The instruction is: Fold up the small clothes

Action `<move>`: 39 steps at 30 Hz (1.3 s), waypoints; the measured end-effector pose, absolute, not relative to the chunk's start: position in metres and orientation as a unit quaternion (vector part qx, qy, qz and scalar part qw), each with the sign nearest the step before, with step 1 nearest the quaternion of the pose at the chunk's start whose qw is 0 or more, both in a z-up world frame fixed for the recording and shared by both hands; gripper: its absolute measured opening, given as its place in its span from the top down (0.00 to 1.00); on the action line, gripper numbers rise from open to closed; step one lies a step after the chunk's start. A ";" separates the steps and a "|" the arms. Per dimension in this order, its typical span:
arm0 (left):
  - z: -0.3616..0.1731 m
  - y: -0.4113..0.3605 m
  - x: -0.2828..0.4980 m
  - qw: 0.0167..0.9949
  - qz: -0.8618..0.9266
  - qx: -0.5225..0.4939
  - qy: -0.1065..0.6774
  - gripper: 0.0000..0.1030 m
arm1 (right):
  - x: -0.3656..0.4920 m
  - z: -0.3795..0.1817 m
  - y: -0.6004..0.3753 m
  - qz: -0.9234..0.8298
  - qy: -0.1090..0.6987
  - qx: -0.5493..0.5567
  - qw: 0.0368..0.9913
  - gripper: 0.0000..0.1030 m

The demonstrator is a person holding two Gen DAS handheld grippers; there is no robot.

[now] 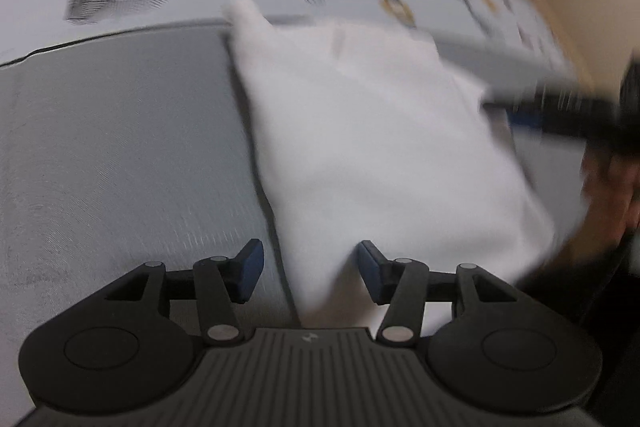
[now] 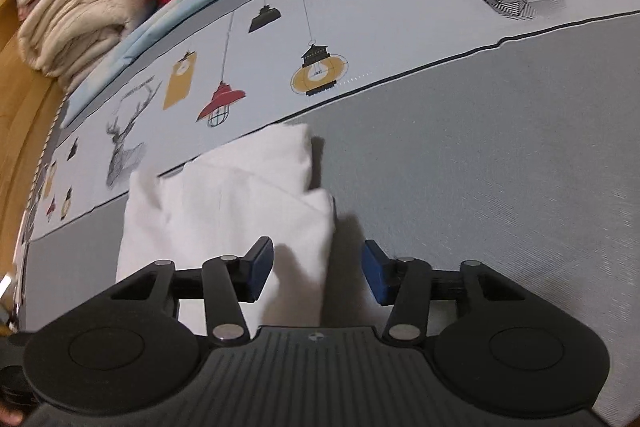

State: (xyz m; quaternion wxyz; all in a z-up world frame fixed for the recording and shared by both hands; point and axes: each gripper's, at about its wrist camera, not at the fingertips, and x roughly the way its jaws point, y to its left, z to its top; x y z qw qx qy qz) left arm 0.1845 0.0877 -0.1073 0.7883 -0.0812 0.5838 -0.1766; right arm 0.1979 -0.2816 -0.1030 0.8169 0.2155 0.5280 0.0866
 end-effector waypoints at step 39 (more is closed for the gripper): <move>-0.092 0.057 0.276 0.853 -0.178 -0.132 0.472 0.67 | 0.218 -0.119 -0.255 0.100 0.531 0.280 0.793 0.80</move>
